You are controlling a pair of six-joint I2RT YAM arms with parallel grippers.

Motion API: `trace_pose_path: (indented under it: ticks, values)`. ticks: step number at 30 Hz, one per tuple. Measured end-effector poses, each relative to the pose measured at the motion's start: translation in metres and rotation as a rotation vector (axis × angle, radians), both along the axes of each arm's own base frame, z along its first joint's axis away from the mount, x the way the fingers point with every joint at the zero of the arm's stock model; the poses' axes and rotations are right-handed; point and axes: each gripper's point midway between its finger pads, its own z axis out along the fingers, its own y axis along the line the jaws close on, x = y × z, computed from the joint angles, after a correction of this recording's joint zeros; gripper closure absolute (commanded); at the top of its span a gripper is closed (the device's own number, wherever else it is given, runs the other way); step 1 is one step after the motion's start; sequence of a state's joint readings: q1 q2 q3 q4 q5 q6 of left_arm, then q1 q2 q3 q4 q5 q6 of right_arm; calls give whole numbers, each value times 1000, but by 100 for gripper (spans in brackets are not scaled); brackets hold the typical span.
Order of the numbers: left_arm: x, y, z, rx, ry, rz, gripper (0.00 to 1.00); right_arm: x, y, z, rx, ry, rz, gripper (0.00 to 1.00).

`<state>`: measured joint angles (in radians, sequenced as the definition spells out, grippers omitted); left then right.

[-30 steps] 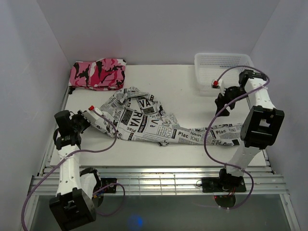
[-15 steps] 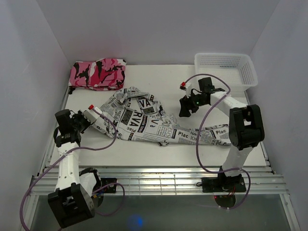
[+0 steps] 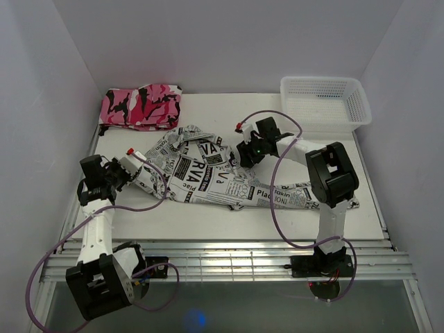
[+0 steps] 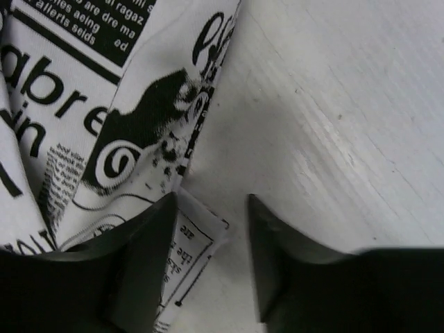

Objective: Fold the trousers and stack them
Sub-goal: Flatten the trousers out

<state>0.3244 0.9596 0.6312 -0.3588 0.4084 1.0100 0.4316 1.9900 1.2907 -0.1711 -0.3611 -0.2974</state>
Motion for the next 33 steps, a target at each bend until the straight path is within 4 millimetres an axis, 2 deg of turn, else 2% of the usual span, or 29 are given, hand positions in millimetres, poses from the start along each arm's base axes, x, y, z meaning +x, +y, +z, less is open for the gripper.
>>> trace_pose_path:
  ticks: [2, 3, 7, 10, 13, 19, 22, 26, 30, 33]
  values:
    - [0, 0, 0, -3, 1, 2, 100, 2, 7, -2, -15, -17, 16, 74]
    - [0, 0, 0, -4, 1, 3, 100, 1, 10, -3, -25, -18, 23, 92]
    - [0, 0, 0, -10, 1, 8, 100, 0, 6, -2, -55, -25, 28, 92]
    - [1, 0, 0, -12, -1, 12, 100, 1, -23, 2, -108, -32, -5, 92]
    - [1, 1, 2, -11, -6, 15, 100, 10, -78, 22, -152, -55, -92, 92]
    - [0, 1, 7, 1, -28, 13, 100, 53, -218, 101, -215, -241, -355, 92]
    - [-1, 1, 8, 10, -31, 14, 100, 57, -286, 128, -286, -320, -460, 92]
    - [-4, 4, 4, 26, -12, 17, 100, 44, -363, 136, -371, -337, -563, 92]
    - [-10, 5, -2, 48, 13, 14, 100, 20, -429, 132, -438, -303, -653, 92]
    - [-14, 8, -5, 70, 28, 9, 100, 3, -470, 124, -477, -276, -709, 92]
